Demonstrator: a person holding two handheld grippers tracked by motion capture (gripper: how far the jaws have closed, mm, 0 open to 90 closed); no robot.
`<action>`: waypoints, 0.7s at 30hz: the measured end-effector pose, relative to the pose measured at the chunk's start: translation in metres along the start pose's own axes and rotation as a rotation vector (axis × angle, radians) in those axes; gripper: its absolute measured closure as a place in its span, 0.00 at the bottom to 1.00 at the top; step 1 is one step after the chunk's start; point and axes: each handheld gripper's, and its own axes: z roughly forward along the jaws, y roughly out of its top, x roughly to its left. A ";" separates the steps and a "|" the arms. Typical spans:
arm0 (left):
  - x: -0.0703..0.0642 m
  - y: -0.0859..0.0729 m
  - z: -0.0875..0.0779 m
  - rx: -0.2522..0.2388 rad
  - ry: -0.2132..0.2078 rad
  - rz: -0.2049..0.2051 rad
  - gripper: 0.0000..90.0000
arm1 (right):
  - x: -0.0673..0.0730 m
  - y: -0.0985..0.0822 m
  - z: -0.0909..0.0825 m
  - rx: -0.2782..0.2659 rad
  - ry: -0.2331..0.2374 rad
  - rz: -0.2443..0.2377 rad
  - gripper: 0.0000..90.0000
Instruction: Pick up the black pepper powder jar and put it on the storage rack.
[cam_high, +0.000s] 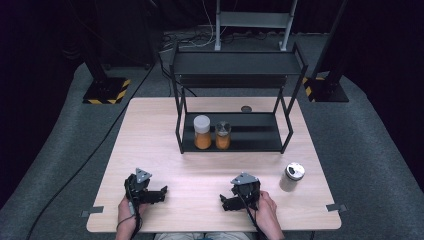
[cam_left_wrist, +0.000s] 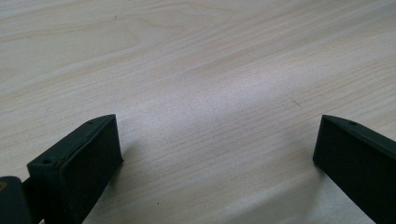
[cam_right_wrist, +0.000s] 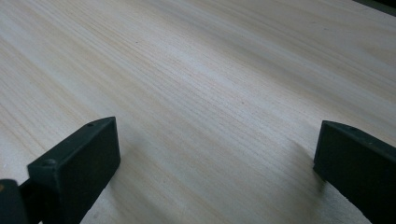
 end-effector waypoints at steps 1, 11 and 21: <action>0.000 0.000 0.000 0.000 0.000 0.000 0.00 | -0.001 0.000 0.000 0.001 0.003 -0.002 0.00; 0.000 0.000 0.000 0.000 0.000 0.000 0.00 | -0.012 0.005 -0.006 0.037 0.032 -0.057 0.00; 0.000 0.000 0.000 0.000 0.000 0.000 0.00 | -0.023 -0.005 -0.030 -0.035 -0.024 -0.013 0.00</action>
